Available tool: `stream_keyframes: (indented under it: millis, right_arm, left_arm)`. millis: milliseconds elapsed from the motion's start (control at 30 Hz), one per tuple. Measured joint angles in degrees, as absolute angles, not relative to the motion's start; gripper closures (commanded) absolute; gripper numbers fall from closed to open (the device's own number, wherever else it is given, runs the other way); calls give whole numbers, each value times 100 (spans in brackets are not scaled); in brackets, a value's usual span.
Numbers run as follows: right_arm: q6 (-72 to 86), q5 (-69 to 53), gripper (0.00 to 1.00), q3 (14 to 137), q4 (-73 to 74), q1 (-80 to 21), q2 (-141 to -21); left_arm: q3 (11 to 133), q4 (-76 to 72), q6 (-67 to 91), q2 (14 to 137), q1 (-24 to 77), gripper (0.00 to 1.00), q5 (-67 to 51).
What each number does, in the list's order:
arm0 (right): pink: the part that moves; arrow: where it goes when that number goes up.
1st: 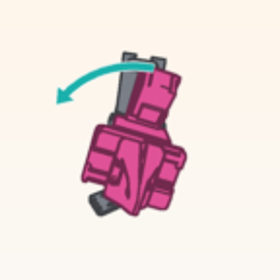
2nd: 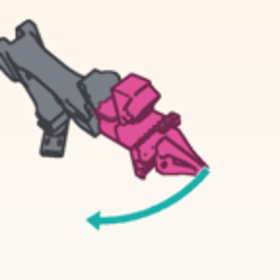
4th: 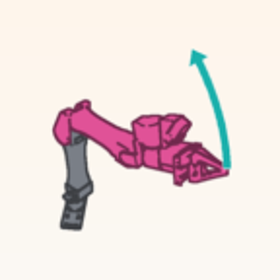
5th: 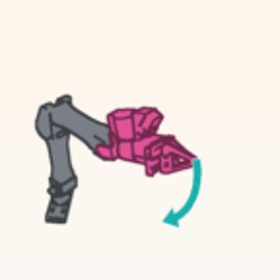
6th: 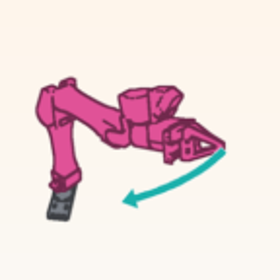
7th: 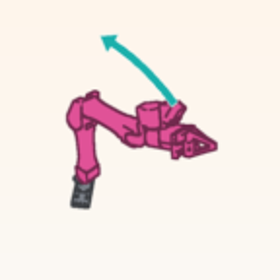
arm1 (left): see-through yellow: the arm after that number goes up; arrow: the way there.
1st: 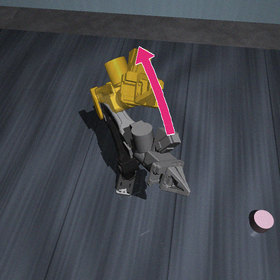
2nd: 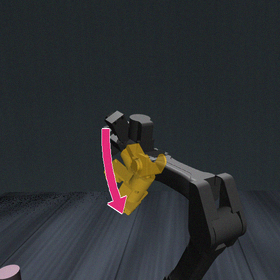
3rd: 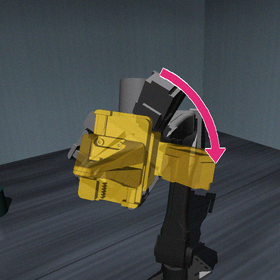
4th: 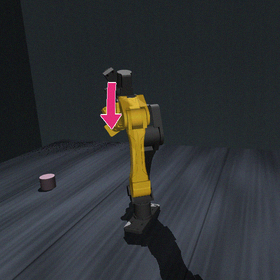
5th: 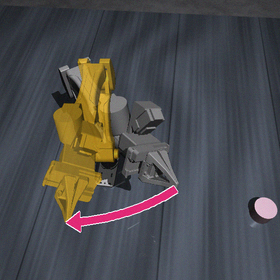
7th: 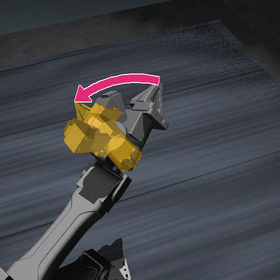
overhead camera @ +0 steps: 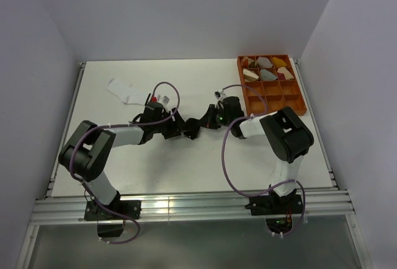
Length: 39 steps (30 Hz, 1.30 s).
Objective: Roll the socks
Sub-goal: Roll the sock at the center of the board.
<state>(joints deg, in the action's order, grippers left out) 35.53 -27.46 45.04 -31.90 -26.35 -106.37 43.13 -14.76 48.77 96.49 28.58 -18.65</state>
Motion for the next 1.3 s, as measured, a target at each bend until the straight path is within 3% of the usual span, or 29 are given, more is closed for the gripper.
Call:
stream_keyframes:
  millis: [200,500,1100,1300]
  right_arm:
    - [3494,-2746,100,4508,-3190,-2652,-10637]
    - [3463,-2731,100,4554,-3131,-2676,-10637]
    - [3417,-2700,100,4587,-3061,-2714,-10637]
    - [3385,-2679,100,4587,-3028,-2714,-10637]
  left_arm:
    - [4287,-1448,4967,9588,2858,45,-1778]
    - [5006,-471,4652,8849,2930,43,-867]
    - [5356,-110,4574,9963,3271,34,-985]
    - [5387,-292,4593,10217,3271,40,-1216]
